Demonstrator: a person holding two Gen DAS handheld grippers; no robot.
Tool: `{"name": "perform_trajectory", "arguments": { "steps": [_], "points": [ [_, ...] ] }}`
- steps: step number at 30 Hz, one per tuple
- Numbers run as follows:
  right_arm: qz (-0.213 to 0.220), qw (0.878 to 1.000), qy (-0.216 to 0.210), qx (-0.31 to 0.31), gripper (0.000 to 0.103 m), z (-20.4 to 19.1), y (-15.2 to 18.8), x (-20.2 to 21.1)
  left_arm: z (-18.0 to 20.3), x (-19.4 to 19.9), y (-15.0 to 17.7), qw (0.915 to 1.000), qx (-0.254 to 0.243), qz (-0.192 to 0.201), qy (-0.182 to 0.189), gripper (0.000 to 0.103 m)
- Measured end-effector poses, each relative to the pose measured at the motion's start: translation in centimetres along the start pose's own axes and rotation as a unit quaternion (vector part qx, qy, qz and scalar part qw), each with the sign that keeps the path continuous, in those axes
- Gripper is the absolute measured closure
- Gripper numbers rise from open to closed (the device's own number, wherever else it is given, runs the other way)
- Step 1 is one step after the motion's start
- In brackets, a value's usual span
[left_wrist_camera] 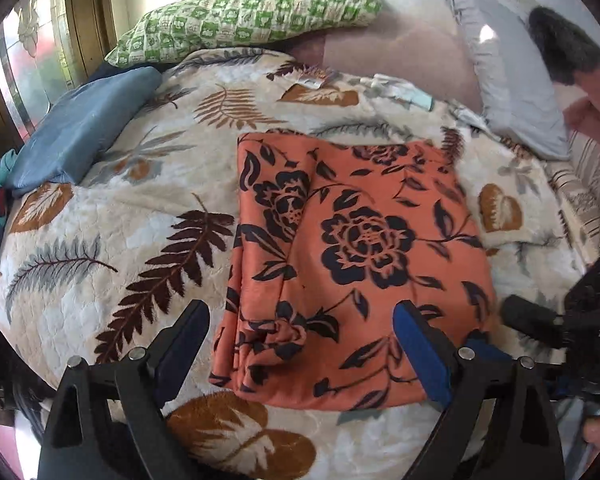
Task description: Fold small clothes
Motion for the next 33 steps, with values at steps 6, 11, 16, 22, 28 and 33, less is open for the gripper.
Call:
{"name": "perform_trajectory", "arguments": {
  "steps": [6,11,16,22,28,33],
  "points": [
    [-0.009,1.0,-0.001,0.005,0.02,0.1,0.3,0.0,-6.9,-4.8,2.0,0.9942,0.081,-0.05,-0.048,0.008],
    [-0.021,0.999,0.021,0.018,0.02,-0.1,0.3,-0.2,-6.2,-2.9,1.7,0.9963,0.07,-0.026,-0.043,0.009],
    [-0.022,0.999,0.028,0.015,0.02,0.0,0.3,-0.3,-6.8,0.4,0.6,0.9951,0.061,0.03,-0.071,0.009],
    [-0.023,0.997,0.05,0.055,0.019,-3.0,0.0,0.2,-11.0,-2.8,2.8,0.9871,0.107,-0.039,-0.113,0.012],
    [-0.013,0.994,0.041,0.097,0.019,-7.7,-4.0,-0.2,-8.0,2.0,0.7,0.9944,0.097,0.034,-0.026,0.012],
    [-0.016,0.997,0.041,0.071,0.019,-5.9,-8.5,-3.2,-4.7,0.3,0.4,0.9981,0.056,0.026,-0.009,0.012]
  ]
}}
Point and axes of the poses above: each gripper's, at about its wrist camera, not at the fingertips, and x roughly against the way its jaws point, z to its right, y to its underside, the point moved 10 cm from there along -x, roughly the way its jaws point, and after that the axes turned 5 degrees about -z, right-handed, at the moved point
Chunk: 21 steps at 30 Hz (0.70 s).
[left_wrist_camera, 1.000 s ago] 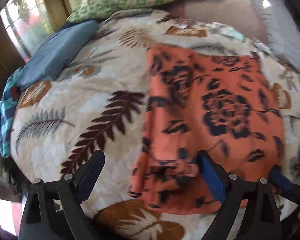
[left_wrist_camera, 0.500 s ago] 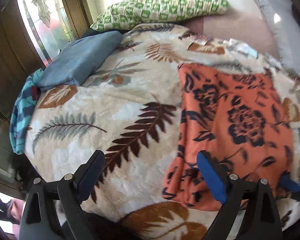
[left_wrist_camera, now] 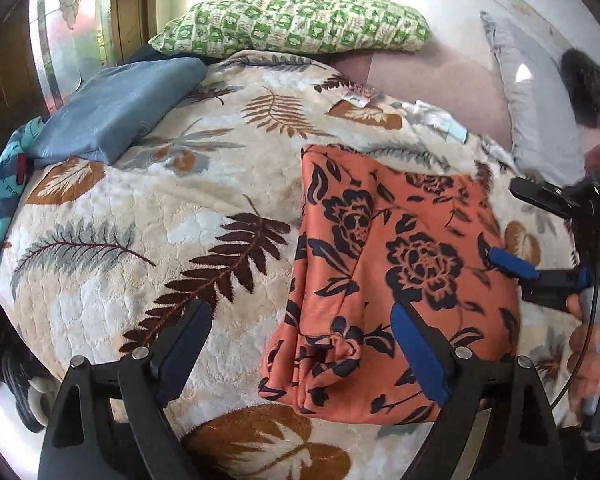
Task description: Fold small clothes
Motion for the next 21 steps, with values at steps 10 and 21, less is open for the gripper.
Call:
{"name": "perform_trajectory", "arguments": {
  "steps": [10,21],
  "points": [
    [0.027,1.0,0.008,-0.008,0.019,0.5,-5.1,-0.4,-1.2,-4.6,1.7,0.9982,0.0,-0.041,-0.044,0.009],
    [0.044,0.997,0.059,0.025,0.02,3.1,-3.0,5.7,0.6,0.9,-2.8,0.9998,-0.004,0.02,0.007,0.009]
  ]
}}
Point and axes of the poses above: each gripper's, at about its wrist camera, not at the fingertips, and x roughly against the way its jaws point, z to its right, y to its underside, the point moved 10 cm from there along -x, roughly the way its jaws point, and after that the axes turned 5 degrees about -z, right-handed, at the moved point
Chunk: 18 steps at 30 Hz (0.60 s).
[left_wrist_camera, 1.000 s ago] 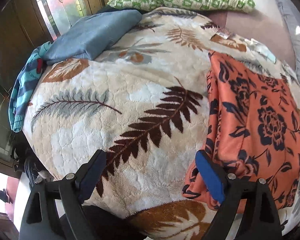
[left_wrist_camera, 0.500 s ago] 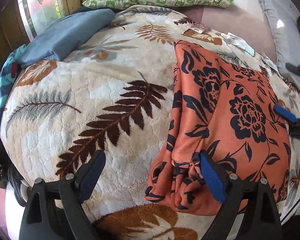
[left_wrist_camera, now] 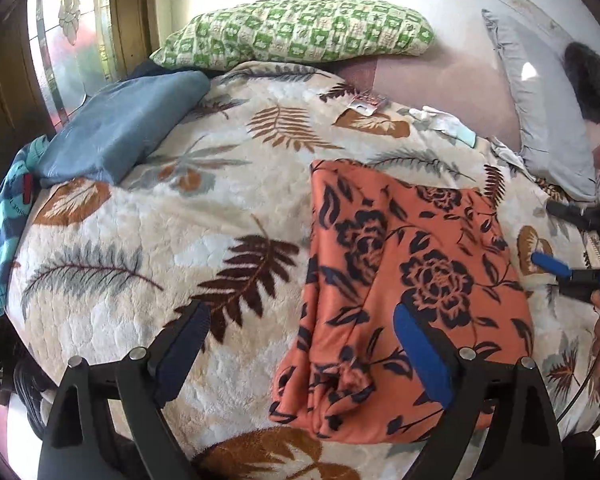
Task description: Fold small clothes
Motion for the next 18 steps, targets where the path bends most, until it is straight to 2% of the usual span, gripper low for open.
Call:
{"name": "perform_trajectory", "arguments": {
  "steps": [3,5,9,13,14,15,16,18],
  "points": [
    [-0.02,0.999,0.026,-0.026,0.02,3.9,2.0,0.4,1.9,-1.2,-1.4,0.9996,-0.029,0.0,-0.003,0.009],
    [-0.03,0.999,0.007,-0.037,0.02,4.8,2.7,0.1,2.6,-2.7,-1.6,0.9983,-0.051,-0.009,-0.027,0.009],
    [-0.023,0.999,-0.023,-0.037,0.02,4.4,1.1,-1.0,2.1,-6.2,-0.8,0.9925,-0.081,-0.038,-0.082,0.009],
    [-0.054,0.998,-0.007,-0.044,0.022,5.3,-0.3,-4.8,1.3,-7.5,-0.3,0.9945,-0.058,-0.055,-0.067,0.009],
    [-0.06,0.997,-0.004,-0.041,0.036,5.4,-0.2,-5.5,1.2,-7.7,-0.2,0.9947,-0.055,-0.059,-0.063,0.008],
    [-0.068,0.997,0.007,-0.025,0.057,5.1,0.1,-6.1,1.1,-7.9,-0.1,0.9945,-0.055,-0.062,-0.063,0.007],
    [-0.072,0.997,0.031,-0.012,0.058,4.7,0.3,-6.3,1.1,-8.1,-0.1,0.9945,-0.056,-0.063,-0.063,0.006],
    [-0.047,0.996,0.066,0.03,0.061,3.2,0.1,-5.6,0.9,-8.4,0.0,0.9947,-0.054,-0.061,-0.063,0.003]
  ]
}}
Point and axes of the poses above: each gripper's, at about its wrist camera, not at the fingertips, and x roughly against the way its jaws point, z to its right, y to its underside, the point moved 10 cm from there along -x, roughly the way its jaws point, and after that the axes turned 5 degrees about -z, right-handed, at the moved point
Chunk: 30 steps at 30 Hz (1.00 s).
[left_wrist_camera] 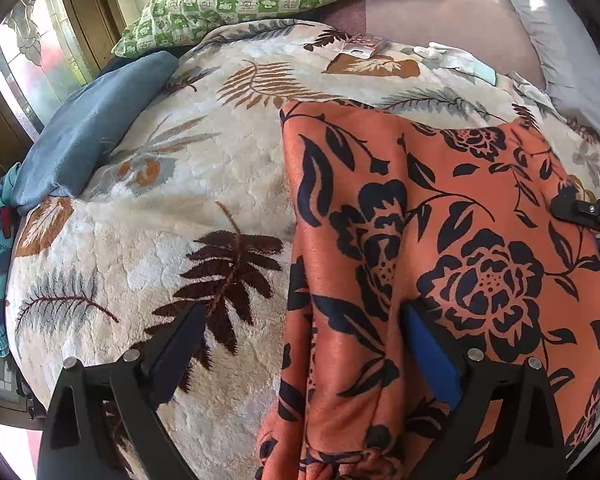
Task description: Fold small clothes
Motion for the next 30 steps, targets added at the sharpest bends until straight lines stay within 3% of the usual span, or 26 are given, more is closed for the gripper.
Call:
{"name": "perform_trajectory", "arguments": {
  "steps": [1,3,4,6,8,11,16,17,18,20,23,25,26,28,30],
  "points": [
    [0.01,1.0,0.019,0.02,0.062,-0.4,-0.1,0.2,0.0,-0.1,0.0,1.0,0.002,0.0,0.0,0.002],
    [-0.02,0.998,0.062,0.023,0.061,0.8,0.5,-1.2,0.1,-0.1,0.1,1.0,0.001,0.001,-0.002,0.002],
    [-0.02,0.998,0.058,0.012,0.059,1.1,0.5,-1.3,0.1,0.0,0.1,1.0,0.0,0.003,-0.005,0.002],
    [0.0,0.999,0.04,-0.015,0.039,1.0,0.3,0.1,0.0,0.1,0.1,1.0,-0.001,0.002,-0.006,0.002],
    [0.012,1.0,0.005,-0.024,0.031,0.2,1.0,2.0,-0.1,0.0,0.2,1.0,0.003,0.0,0.0,0.002],
    [0.014,1.0,0.003,-0.021,0.031,-0.2,3.9,4.5,-0.1,-0.1,0.2,1.0,0.007,-0.001,0.006,0.002],
    [-0.022,0.998,-0.036,-0.05,0.031,0.4,9.9,3.9,-0.2,-0.2,0.3,0.9998,0.014,-0.001,0.012,0.002],
    [-0.026,0.998,-0.027,-0.043,0.036,0.6,10.4,3.1,-0.3,-0.3,0.3,0.9997,0.018,-0.004,0.015,0.002],
    [-0.05,0.998,-0.02,-0.036,0.061,0.7,11.2,1.7,-0.3,-0.3,0.3,0.9996,0.02,-0.007,0.016,0.002],
    [-0.052,0.998,-0.004,-0.025,0.072,0.3,11.9,1.4,-0.3,-0.3,0.4,0.9997,0.018,-0.005,0.014,0.002],
    [-0.013,0.996,0.062,0.063,0.078,-3.0,11.9,3.7,-0.4,-0.3,0.5,0.9997,0.017,-0.003,0.018,0.002],
    [-0.025,0.99,0.11,0.08,0.078,-2.0,12.2,2.7,-0.4,-0.5,0.6,0.9995,0.022,-0.007,0.02,0.002],
    [-0.055,0.99,0.115,0.057,0.075,-0.5,12.7,1.2,-0.2,-0.5,0.6,0.9996,0.02,-0.008,0.018,0.002],
    [-0.044,0.997,0.062,-0.004,0.066,0.3,12.1,1.1,-0.2,-0.3,0.5,0.9998,0.014,-0.002,0.013,0.002],
    [-0.041,0.997,0.061,-0.012,0.043,-0.1,11.9,2.4,-0.2,-0.3,0.4,0.9998,0.012,-0.002,0.017,0.002]
  ]
}}
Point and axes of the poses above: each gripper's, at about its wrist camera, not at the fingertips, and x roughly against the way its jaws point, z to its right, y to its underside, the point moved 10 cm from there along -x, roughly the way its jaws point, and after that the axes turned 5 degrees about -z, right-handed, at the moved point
